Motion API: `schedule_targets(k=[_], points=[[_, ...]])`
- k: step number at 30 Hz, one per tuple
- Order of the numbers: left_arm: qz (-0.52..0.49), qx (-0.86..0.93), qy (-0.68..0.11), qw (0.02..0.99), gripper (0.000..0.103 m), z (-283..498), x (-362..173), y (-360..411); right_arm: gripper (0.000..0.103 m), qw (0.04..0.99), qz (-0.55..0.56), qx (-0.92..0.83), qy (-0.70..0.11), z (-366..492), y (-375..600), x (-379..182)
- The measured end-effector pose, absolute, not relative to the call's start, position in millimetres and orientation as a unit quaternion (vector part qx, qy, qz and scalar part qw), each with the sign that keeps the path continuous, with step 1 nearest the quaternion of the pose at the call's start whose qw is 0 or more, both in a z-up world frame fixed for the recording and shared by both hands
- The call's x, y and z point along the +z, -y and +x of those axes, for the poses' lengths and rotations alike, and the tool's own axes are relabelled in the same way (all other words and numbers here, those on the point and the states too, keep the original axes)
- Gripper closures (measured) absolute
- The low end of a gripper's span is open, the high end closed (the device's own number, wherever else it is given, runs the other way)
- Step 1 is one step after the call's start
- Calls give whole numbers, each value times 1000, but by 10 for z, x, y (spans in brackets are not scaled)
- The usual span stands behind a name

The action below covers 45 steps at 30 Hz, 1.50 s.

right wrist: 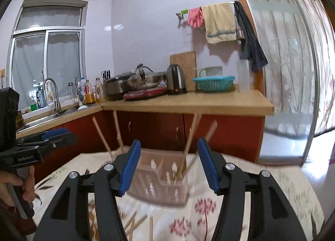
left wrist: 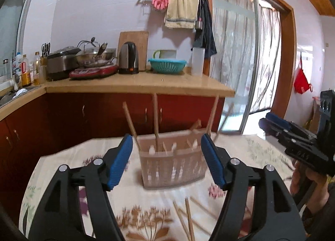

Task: Organize utensils
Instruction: 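Open the left gripper over the holder while the right gripper opens too, then move both tools back to the chopsticks and close the left gripper on one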

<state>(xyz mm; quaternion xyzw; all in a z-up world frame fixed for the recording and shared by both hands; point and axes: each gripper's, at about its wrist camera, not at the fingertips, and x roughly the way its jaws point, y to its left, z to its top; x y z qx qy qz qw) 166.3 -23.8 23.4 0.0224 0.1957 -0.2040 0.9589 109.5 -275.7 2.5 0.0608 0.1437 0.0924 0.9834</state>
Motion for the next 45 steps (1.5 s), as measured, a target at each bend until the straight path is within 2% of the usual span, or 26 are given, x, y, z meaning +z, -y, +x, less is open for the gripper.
schedule_targets(k=[12,24,26,31,38,40,45], points=[[14,-180,-256,950,37,960,-657,109,47,975,70,71,-200,365,2772,-941],[3,-169,-308,936,39,484,-1356,66,47,971,41,82,-219,18,2653,-1427],[7,-174,-310,935,41,433,-1415,95,47,971,41,83,-219,-16,2645,-1456],[15,-187,-321,928,58,374,-1579,175,47,971,40,86,-221,-90,2635,-1536],[15,-195,-321,927,73,385,-1670,213,47,969,45,87,-228,-91,2623,-1601],[14,-195,-322,926,79,396,-1692,221,47,968,46,88,-230,-82,2621,-1611],[15,-195,-321,927,84,404,-1754,245,47,968,45,88,-231,-83,2621,-1627]])
